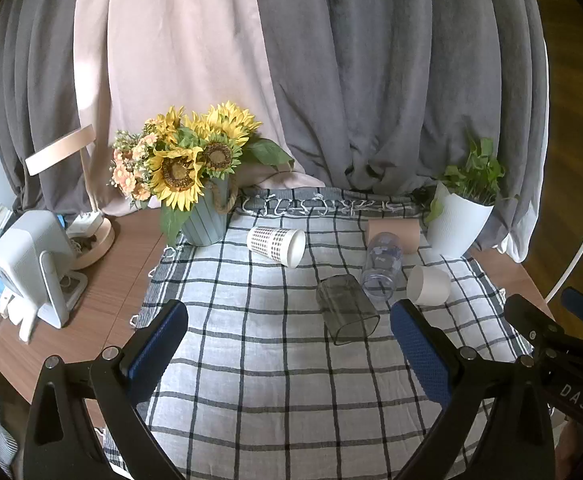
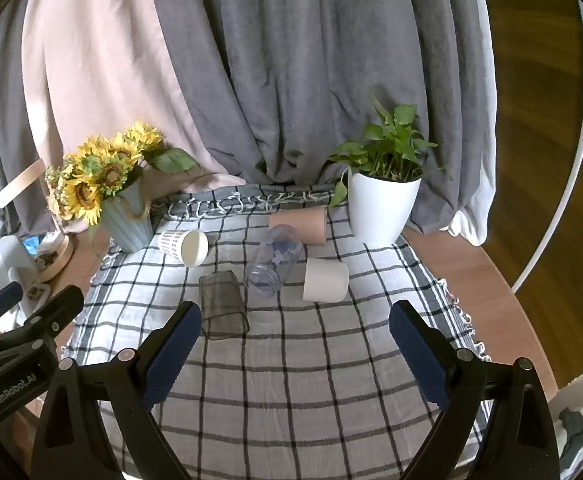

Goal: Flip cup upside down

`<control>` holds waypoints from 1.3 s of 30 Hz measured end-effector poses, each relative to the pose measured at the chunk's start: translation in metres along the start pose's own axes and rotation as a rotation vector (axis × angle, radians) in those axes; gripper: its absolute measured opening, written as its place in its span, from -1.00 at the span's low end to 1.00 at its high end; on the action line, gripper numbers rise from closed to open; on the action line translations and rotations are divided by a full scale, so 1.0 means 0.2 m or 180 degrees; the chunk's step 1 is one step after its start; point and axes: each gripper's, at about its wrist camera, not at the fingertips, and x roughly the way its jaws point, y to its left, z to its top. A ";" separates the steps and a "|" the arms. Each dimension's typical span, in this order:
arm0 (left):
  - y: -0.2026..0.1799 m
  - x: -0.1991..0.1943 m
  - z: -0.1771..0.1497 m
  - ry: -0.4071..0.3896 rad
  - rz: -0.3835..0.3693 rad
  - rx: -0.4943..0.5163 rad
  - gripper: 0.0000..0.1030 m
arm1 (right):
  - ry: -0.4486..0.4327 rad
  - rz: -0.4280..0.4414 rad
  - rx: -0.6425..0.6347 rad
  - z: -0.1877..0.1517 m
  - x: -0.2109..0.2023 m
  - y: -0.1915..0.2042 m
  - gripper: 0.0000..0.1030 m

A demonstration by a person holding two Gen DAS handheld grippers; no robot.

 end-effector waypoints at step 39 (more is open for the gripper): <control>0.00 -0.01 0.02 -0.0031 -0.0546 0.0306 1.00 | 0.0087 -0.0621 0.0447 -0.01 -0.02 0.05 0.85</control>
